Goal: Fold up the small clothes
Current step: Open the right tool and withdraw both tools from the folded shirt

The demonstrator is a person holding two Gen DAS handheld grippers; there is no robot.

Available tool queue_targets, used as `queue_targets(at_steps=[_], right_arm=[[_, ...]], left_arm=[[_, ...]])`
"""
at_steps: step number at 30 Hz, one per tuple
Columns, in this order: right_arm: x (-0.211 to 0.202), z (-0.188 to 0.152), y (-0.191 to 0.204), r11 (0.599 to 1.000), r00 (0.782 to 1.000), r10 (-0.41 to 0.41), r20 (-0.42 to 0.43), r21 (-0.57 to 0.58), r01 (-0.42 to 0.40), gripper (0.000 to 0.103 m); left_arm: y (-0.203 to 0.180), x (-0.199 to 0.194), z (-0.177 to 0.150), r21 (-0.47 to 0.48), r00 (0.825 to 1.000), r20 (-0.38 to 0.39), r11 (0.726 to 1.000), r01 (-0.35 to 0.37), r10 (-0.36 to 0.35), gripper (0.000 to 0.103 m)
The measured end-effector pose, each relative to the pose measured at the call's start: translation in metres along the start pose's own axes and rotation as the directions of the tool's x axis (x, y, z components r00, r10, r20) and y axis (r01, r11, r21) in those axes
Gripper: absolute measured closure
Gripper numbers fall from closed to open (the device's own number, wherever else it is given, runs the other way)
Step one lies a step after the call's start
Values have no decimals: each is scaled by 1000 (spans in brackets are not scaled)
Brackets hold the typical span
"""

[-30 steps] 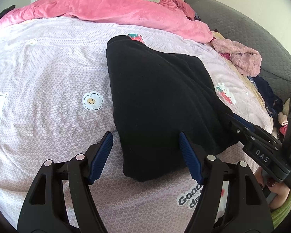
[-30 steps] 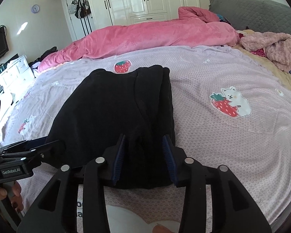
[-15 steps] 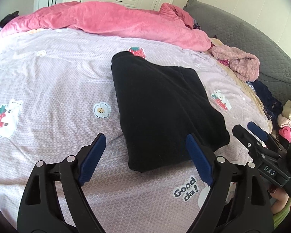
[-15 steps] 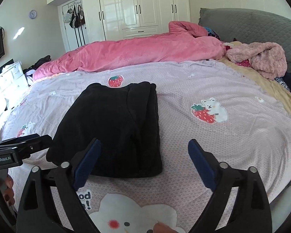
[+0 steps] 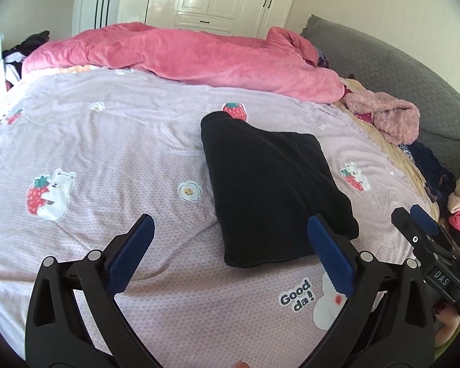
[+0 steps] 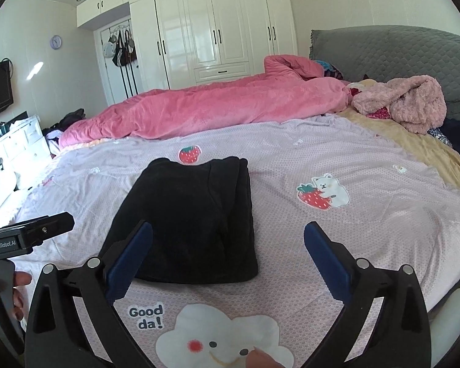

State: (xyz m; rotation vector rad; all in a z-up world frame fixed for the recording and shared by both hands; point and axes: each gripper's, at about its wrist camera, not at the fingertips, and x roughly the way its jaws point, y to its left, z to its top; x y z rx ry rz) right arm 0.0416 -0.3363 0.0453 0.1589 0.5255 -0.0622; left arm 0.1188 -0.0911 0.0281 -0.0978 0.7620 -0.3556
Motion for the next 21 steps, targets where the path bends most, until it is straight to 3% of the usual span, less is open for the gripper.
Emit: queue_targets(at_steps=[12, 21], right_arm=[[-31, -1, 10, 1000, 998, 0, 60, -19, 1, 4], [-40, -15, 14, 1000, 999, 6, 40, -6, -6, 4]], left_arm=[[0, -38, -16, 32, 996, 82, 999, -33, 31, 9], [11, -46, -33, 37, 995, 70, 997, -71, 69, 9]])
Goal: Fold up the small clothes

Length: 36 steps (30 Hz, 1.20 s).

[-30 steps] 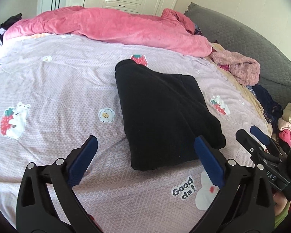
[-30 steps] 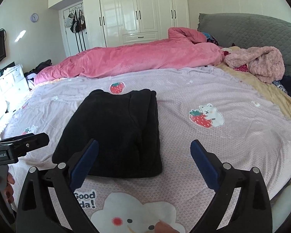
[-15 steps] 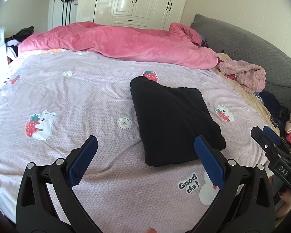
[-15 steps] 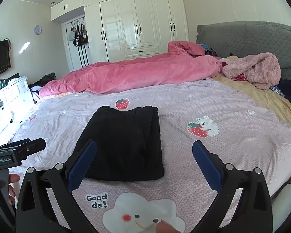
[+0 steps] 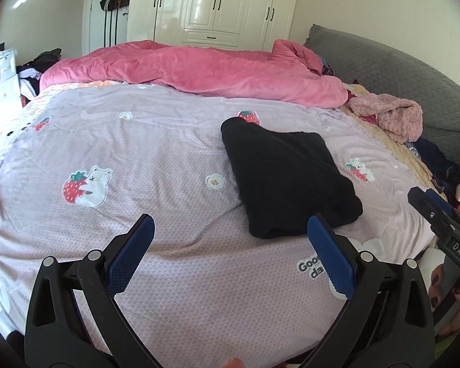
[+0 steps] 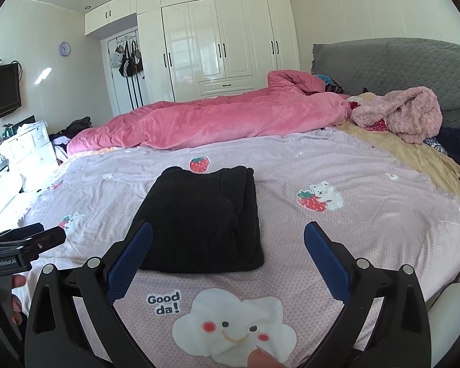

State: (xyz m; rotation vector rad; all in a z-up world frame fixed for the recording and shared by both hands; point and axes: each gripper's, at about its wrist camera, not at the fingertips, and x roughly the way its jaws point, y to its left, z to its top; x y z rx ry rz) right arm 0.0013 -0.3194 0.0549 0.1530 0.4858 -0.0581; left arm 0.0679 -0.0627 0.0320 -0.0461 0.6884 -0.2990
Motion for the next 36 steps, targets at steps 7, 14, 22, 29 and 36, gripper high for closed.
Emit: queue_targets(at_steps=[7, 14, 22, 29, 36], right_arm=[[0, -18, -1, 1000, 999, -4, -45, -1, 4, 4], [6, -43, -5, 1000, 993, -15, -114, 19, 17, 4], [15, -57, 0, 999, 991, -44, -127, -17, 42, 4], [23, -64, 5, 998, 990, -49, -135, -42, 44, 4], [29, -69, 7, 998, 987, -45, -154, -47, 38, 4]], left_arm=[[9, 6, -21, -1, 998, -58, 999, -34, 34, 9], [8, 15, -36, -5, 994, -99, 998, -55, 54, 9], [-1, 20, -46, 15, 994, -98, 998, -55, 56, 9], [-3, 27, -51, 19, 993, -108, 998, -55, 57, 9], [-2, 33, -53, 21, 991, -122, 998, -60, 62, 9]])
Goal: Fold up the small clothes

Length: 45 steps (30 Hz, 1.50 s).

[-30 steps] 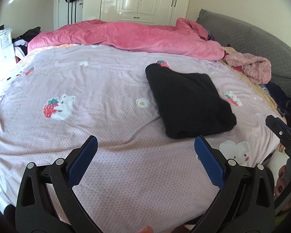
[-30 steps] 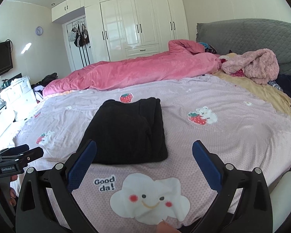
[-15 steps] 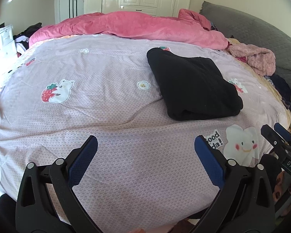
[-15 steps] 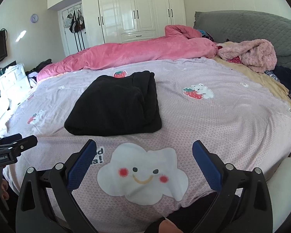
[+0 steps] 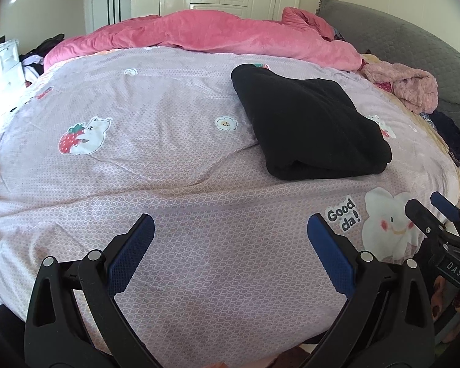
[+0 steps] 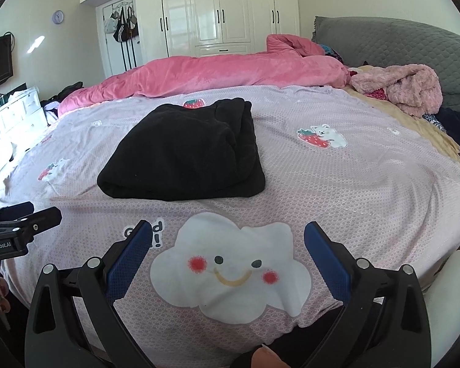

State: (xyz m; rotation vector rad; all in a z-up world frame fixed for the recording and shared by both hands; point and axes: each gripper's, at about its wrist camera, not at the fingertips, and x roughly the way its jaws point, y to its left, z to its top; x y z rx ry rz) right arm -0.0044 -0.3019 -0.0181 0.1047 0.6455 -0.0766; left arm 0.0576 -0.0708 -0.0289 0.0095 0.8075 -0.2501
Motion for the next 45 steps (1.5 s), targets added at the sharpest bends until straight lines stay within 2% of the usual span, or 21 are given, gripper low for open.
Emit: queue_targets(at_steps=[45], right_arm=[[2, -2, -1, 1000, 1000, 0, -15, 8, 0, 4]], left_arm=[[3, -3, 1, -11, 1000, 5, 1000, -4, 4, 9]])
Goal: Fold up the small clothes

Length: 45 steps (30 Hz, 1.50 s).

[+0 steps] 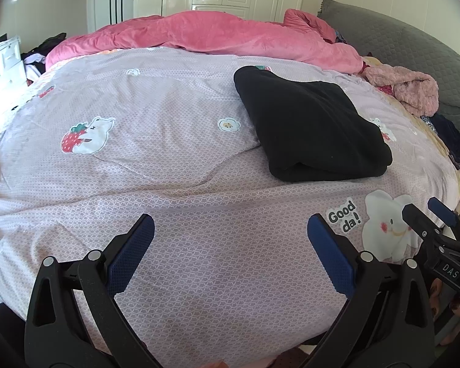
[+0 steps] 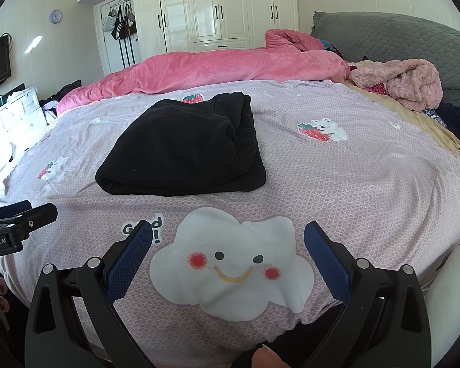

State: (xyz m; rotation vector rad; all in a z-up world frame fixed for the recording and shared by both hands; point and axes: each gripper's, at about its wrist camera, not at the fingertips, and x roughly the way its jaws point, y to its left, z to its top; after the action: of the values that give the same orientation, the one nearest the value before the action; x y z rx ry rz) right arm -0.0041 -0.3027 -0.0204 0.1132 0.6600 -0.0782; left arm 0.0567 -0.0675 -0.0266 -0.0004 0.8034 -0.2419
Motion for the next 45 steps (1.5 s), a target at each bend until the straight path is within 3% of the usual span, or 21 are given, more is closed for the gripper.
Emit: queue_targets(at_steps=[26, 35, 41, 43, 45], right_arm=[[0, -2, -3, 1000, 1000, -14, -3, 7, 14, 4], [-14, 4, -22, 991, 992, -119, 49, 69, 116, 4], [-36, 6, -85, 939, 959, -279, 50, 224, 262, 4], [-50, 2, -126, 887, 922, -385, 42, 292, 357, 4], [-64, -7, -176, 806, 859, -513, 4, 347, 480, 4]], left_arm=[[0, -3, 1, 1, 1000, 17, 1000, 7, -7, 9], [6, 5, -2, -4, 999, -30, 1000, 24, -24, 9], [49, 3, 1, -77, 998, -47, 997, 30, -34, 9], [81, 4, 11, -128, 999, -52, 992, -17, 10, 9], [126, 4, 21, -200, 996, -54, 977, -78, 69, 9]])
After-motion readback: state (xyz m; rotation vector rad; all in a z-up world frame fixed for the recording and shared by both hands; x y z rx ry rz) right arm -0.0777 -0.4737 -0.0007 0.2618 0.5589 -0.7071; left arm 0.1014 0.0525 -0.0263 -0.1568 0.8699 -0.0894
